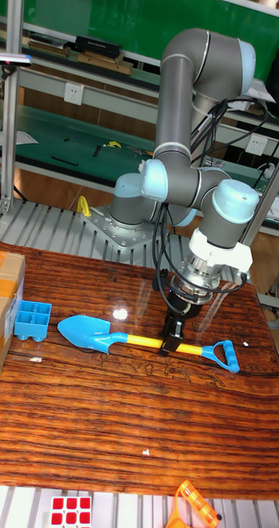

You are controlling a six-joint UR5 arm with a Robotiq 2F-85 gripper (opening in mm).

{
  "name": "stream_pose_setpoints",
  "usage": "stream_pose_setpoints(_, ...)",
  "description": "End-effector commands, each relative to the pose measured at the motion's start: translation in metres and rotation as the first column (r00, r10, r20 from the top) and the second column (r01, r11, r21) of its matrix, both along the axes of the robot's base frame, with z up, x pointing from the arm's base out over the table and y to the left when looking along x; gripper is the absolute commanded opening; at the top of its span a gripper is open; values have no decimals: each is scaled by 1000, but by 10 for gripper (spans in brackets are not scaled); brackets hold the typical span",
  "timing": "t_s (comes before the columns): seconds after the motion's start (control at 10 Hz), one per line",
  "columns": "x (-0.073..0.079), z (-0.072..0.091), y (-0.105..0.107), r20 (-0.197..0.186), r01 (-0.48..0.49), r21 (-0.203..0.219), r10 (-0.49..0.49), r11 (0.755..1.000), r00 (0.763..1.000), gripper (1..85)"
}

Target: Use a shovel to scoop up an object

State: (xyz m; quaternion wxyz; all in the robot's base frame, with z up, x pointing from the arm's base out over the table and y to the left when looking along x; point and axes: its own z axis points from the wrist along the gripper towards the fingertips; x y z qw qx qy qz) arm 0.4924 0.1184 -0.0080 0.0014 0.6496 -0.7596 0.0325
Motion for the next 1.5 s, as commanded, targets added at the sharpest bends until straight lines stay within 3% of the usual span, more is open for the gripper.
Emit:
stream_pose_setpoints(0.0, 1, 2, 2, 2, 26, 11, -26, 1000, 1000, 363)
stream_pose_setpoints(0.2, 2, 0, 4, -2, 31, 21, -31, 999, 1000, 323)
stream_pose_setpoints(0.6, 5, 4, 4, 3, 86, 55, -86, 995, 996, 93)
stream_pose_setpoints(0.9, 8, 5, 13, 10, 122, 92, -123, 988, 992, 53)
stream_pose_setpoints(1.2, 8, 11, 9, 24, 151, 84, -153, 985, 988, 10)
stream_pose_setpoints(1.4, 8, 13, 14, 18, 162, 110, -165, 981, 986, 10)
